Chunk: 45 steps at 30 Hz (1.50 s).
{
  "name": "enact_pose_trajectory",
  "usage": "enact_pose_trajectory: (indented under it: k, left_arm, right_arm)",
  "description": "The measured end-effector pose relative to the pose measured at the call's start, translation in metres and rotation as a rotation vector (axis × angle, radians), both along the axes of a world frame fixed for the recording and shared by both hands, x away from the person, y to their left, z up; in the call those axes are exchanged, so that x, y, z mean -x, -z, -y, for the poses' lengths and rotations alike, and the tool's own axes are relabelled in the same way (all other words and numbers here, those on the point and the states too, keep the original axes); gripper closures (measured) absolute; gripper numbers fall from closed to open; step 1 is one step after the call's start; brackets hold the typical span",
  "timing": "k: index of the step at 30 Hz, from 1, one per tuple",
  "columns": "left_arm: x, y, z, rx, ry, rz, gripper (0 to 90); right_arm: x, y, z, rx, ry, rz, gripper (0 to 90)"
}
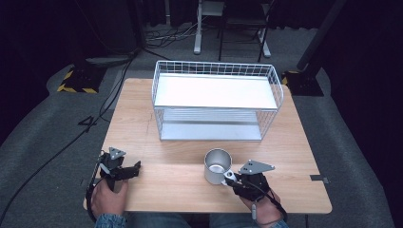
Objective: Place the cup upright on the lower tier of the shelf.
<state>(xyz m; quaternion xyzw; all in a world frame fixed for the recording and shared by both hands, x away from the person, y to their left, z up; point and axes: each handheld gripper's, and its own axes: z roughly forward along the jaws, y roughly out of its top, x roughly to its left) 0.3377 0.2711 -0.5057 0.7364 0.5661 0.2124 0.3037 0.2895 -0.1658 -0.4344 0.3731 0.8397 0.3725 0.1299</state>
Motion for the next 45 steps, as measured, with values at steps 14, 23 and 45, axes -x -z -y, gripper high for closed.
enact_pose_trajectory:
  k: [14, 23, 45]
  left_arm:
    - [0.0, 0.0, 0.0, 0.001, -0.001, 0.001, 12.1]
    - [0.0, 0.0, 0.0, 0.001, -0.001, 0.001, 12.1]
    - [0.0, 0.0, 0.0, 0.001, -0.001, 0.001, 12.1]
  right_arm:
    - [-0.007, -0.014, 0.005, -0.081, 0.037, 0.063, 71.6]
    - [-0.024, -0.025, 0.003, -0.103, 0.055, 0.08, 71.6]
    - [-0.102, -0.028, -0.002, -0.125, 0.194, 0.148, 71.5]
